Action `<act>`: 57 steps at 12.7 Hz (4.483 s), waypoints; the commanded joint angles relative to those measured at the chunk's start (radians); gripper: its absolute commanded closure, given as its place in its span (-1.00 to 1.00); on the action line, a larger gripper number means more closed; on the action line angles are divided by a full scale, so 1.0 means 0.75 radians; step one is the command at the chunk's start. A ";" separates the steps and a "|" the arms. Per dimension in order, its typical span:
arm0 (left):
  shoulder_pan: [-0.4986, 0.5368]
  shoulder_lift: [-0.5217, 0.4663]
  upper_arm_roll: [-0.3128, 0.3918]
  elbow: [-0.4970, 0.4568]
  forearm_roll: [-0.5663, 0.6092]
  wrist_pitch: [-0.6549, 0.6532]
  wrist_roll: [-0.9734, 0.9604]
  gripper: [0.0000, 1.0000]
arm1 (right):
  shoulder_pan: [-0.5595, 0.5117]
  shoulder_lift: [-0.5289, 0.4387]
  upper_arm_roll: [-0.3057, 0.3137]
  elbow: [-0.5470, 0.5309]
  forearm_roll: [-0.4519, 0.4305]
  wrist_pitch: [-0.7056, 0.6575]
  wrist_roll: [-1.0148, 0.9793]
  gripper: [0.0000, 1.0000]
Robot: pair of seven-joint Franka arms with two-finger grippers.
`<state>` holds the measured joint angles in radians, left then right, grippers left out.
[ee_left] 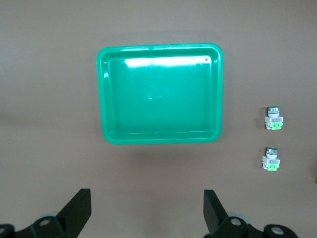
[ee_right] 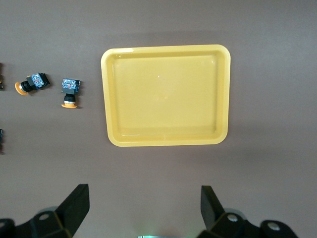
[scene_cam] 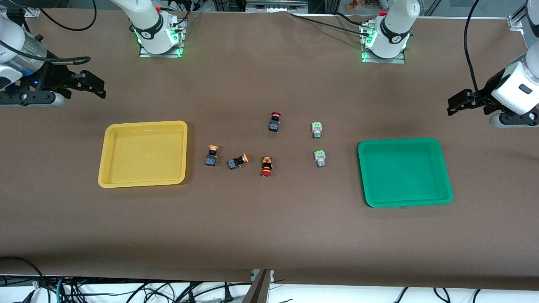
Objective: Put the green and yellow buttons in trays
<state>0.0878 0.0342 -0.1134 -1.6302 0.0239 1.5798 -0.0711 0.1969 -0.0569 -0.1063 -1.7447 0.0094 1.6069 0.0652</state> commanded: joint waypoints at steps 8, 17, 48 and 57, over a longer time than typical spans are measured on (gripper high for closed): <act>0.008 0.020 0.000 0.038 -0.018 -0.010 -0.010 -1.00 | -0.013 0.098 0.029 0.048 -0.011 0.017 0.032 -0.99; 0.008 0.018 0.000 0.038 -0.020 -0.010 -0.010 -1.00 | 0.255 0.779 0.031 0.044 0.167 0.782 0.579 -0.98; -0.015 0.069 -0.441 -0.021 -0.032 0.000 -0.410 -1.00 | 0.564 1.002 -0.151 0.224 0.570 0.779 1.127 -0.96; -0.025 0.083 -0.814 -0.534 -0.013 0.697 -0.844 -1.00 | 0.611 1.090 -0.063 0.189 0.564 1.014 1.231 0.86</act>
<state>0.0617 0.1167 -0.6878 -1.9199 0.0212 1.9734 -0.6669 0.6631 0.7707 -0.1488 -1.6081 0.4206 2.3913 1.0464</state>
